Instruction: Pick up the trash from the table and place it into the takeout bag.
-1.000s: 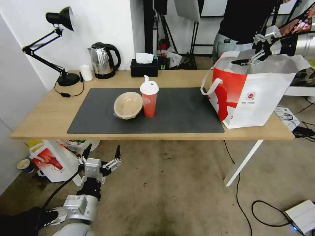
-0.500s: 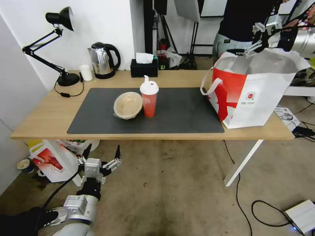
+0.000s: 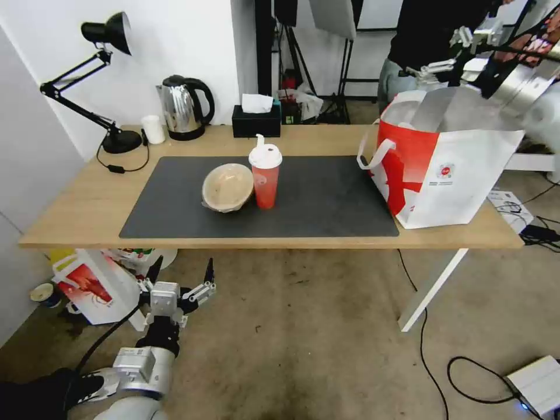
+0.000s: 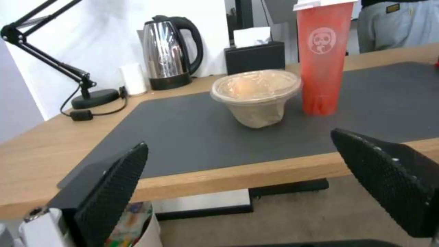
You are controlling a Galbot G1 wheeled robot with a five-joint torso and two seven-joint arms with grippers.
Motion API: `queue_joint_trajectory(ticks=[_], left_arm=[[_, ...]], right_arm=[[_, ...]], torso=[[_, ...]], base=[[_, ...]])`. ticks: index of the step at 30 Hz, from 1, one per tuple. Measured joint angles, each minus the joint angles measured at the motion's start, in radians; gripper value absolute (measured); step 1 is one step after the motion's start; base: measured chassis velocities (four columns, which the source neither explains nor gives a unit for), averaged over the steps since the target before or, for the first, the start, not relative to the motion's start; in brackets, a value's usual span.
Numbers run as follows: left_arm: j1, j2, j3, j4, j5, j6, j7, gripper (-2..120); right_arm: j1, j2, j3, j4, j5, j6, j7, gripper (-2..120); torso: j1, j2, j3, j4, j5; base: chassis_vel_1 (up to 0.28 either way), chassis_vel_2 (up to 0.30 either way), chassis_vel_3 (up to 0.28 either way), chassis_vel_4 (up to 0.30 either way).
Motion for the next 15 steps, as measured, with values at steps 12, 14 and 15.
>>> queue_joint_trajectory(ticks=[12,14,15], left_arm=[[0.000,0.000,0.000,0.000,0.000,0.000,0.000,100],[0.000,0.000,0.000,0.000,0.000,0.000,0.000,100],[0.000,0.000,0.000,0.000,0.000,0.000,0.000,100]], right_arm=[[-0.416,0.064,0.151,0.539,-0.049,0.014,0.609,100],[-0.513,0.081,0.177,0.601,-0.108,0.022,0.631,100],[-0.513,0.081,0.177,0.601,-0.108,0.022,0.631,100]], torso=[[0.000,0.000,0.000,0.0000,-0.0004],[0.000,0.000,0.000,-0.0001,-0.0002],[0.000,0.000,0.000,-0.0001,-0.0002]], base=[[0.000,0.000,0.000,0.000],[0.000,0.000,0.000,0.000],[0.000,0.000,0.000,0.000]])
